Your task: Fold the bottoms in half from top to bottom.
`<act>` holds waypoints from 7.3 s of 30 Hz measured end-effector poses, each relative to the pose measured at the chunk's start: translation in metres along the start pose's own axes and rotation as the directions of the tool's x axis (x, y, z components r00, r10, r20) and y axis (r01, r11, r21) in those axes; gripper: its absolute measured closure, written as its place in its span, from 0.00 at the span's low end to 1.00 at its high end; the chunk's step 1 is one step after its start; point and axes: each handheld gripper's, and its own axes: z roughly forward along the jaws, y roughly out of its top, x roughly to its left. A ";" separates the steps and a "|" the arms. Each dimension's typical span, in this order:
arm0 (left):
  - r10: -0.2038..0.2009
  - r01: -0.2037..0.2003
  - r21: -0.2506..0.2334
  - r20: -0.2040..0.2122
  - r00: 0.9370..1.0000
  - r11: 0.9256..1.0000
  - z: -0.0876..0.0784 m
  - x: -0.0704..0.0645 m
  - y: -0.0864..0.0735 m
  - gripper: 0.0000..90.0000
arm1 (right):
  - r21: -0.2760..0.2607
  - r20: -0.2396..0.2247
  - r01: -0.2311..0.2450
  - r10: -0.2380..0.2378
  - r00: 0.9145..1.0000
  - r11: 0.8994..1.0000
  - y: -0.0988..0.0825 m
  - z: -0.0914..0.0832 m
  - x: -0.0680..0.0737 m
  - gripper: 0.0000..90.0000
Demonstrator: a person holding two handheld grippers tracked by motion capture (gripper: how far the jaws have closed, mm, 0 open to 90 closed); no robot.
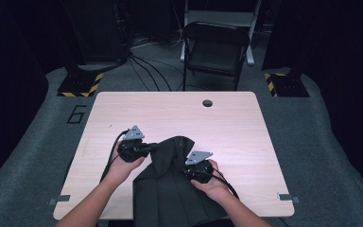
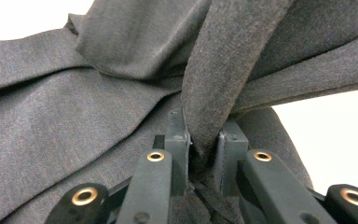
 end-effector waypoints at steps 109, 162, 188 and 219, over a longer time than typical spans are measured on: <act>-0.061 0.074 0.141 -0.096 0.994 0.987 0.052 0.024 -0.062 0.87 | 0.003 0.065 -0.008 0.008 0.998 1.000 0.077 -0.031 -0.027 0.16; -0.117 0.132 0.054 -0.216 0.969 0.990 0.029 0.037 -0.041 0.83 | 0.072 0.131 -0.010 0.001 0.991 0.997 0.101 -0.037 -0.028 0.52; 0.019 -0.021 -0.015 -0.156 0.988 1.000 -0.031 0.026 0.041 0.94 | 0.051 0.152 -0.028 0.020 0.988 0.998 0.106 -0.081 -0.050 0.87; 0.012 -0.012 -0.012 -0.035 0.999 1.000 -0.065 -0.007 0.016 0.93 | 0.056 -0.016 0.047 -0.046 0.999 0.997 0.093 -0.110 -0.024 0.87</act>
